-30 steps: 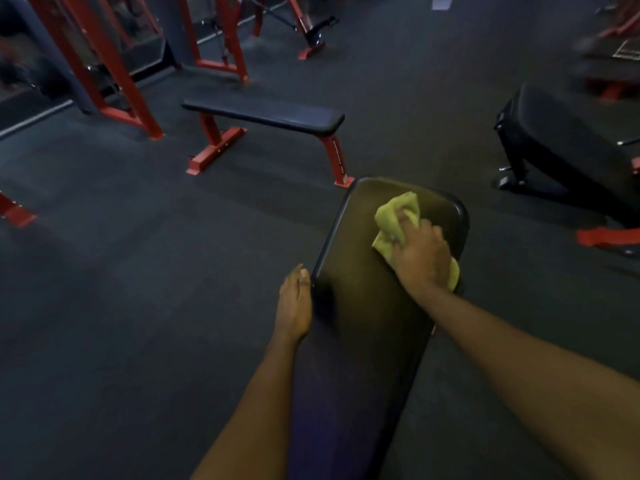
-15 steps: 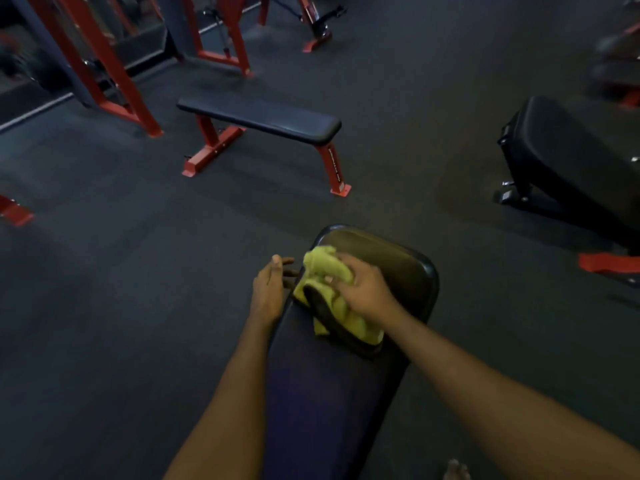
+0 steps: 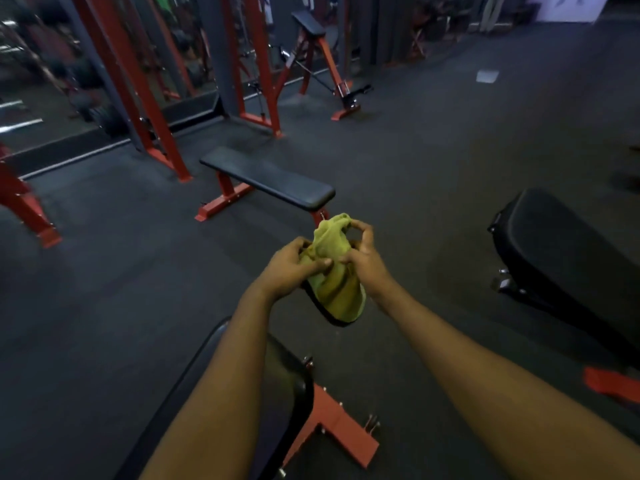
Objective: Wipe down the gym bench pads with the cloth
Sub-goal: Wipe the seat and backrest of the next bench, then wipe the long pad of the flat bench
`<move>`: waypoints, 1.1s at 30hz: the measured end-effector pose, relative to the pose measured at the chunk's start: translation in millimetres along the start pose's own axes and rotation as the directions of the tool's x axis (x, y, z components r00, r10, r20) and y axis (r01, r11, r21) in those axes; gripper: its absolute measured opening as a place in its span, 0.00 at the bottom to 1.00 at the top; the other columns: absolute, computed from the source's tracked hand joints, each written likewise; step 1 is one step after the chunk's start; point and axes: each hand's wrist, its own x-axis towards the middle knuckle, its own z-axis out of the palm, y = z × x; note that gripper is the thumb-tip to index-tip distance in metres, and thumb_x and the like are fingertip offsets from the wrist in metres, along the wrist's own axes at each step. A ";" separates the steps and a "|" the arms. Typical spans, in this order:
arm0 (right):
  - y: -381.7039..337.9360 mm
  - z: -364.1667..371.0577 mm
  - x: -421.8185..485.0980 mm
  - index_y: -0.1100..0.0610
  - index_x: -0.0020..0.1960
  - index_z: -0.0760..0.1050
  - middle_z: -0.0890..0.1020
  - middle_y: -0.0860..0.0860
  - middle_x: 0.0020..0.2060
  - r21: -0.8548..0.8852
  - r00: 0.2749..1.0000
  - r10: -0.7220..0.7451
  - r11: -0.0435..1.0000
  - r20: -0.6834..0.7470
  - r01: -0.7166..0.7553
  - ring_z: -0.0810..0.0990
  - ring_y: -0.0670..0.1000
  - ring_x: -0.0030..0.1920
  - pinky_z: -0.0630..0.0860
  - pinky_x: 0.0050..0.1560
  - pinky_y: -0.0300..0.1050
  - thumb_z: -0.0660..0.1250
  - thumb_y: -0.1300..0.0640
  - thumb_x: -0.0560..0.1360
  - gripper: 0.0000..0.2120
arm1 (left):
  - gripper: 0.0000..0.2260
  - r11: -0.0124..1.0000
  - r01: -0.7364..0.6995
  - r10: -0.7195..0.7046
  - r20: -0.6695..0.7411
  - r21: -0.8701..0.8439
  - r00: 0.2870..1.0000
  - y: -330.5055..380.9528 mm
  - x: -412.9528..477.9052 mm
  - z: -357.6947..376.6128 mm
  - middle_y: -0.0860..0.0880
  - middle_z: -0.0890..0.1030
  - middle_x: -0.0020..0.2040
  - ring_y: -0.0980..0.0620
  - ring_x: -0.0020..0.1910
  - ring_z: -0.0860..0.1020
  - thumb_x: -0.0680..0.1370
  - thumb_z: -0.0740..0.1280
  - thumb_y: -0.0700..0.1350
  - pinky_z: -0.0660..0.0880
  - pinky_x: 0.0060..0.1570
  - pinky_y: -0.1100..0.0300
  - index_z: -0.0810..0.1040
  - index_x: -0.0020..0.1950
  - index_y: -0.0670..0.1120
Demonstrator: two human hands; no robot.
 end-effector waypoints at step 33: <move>116.4 40.5 746.7 0.57 0.50 0.74 0.78 0.50 0.39 -0.463 0.990 0.019 0.882 -0.143 -0.084 0.75 0.49 0.39 0.64 0.34 0.39 0.61 0.58 0.84 0.05 | 0.25 0.916 0.238 -0.195 -0.161 0.321 0.967 -180.9 657.8 -202.6 0.50 0.74 0.29 0.52 0.31 0.74 0.72 0.69 0.68 0.66 0.29 0.55 0.68 0.32 0.49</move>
